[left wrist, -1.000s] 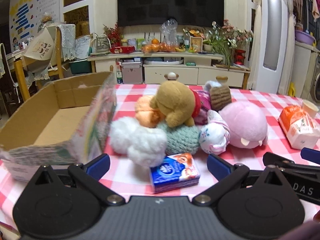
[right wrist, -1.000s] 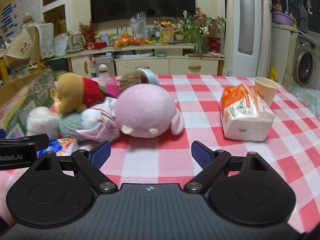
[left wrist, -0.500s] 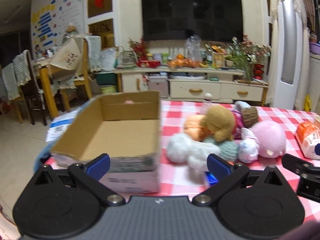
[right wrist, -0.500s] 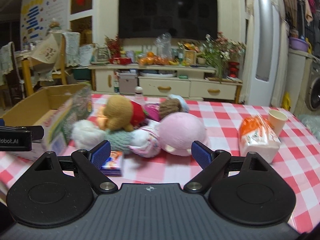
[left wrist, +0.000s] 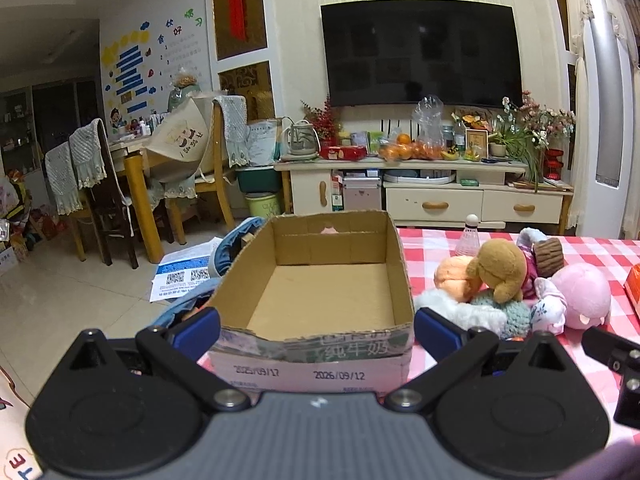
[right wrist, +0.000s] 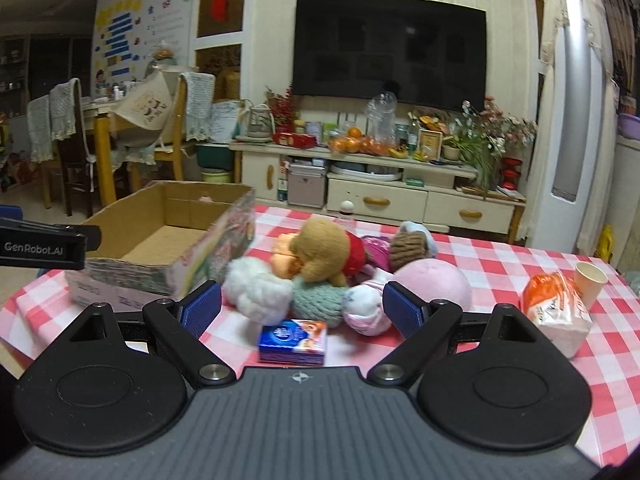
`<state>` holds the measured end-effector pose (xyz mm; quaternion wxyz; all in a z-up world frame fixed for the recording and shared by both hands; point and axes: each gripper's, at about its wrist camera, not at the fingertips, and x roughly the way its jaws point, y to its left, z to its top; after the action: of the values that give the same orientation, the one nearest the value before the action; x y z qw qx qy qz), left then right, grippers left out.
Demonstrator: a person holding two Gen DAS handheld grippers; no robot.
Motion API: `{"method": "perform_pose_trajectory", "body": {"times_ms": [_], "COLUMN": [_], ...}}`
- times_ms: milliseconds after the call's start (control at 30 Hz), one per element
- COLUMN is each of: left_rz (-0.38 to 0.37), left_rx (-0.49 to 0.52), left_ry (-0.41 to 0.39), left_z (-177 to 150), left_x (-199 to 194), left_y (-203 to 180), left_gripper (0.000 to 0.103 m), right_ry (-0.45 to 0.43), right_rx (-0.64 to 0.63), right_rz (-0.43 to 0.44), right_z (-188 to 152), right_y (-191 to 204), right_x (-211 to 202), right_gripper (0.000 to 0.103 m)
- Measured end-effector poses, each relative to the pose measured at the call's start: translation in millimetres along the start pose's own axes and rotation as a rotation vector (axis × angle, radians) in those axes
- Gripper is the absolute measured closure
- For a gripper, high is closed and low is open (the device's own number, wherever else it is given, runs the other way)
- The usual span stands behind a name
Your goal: Organize soft objects
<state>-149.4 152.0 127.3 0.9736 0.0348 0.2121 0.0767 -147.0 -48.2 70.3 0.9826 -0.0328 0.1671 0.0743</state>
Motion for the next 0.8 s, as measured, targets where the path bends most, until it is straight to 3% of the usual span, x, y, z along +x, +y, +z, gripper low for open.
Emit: {"method": "perform_pose_trajectory", "body": {"times_ms": [533, 800], "left_rz": [0.011, -0.019], "left_rx": [-0.016, -0.009], "left_ry": [-0.025, -0.012], "left_z": [-0.4, -1.8], "left_x": [-9.8, -6.8], "left_y": [12.7, 2.8], "left_gripper": [0.001, 0.001], "right_ry": [-0.040, -0.025], "right_rx": [-0.021, 0.003], "right_rz": [0.052, 0.013], "right_z": [4.7, -2.1], "right_y": [10.5, 2.7], "right_x": [-16.6, -7.9], "right_gripper": [0.000, 0.000]}}
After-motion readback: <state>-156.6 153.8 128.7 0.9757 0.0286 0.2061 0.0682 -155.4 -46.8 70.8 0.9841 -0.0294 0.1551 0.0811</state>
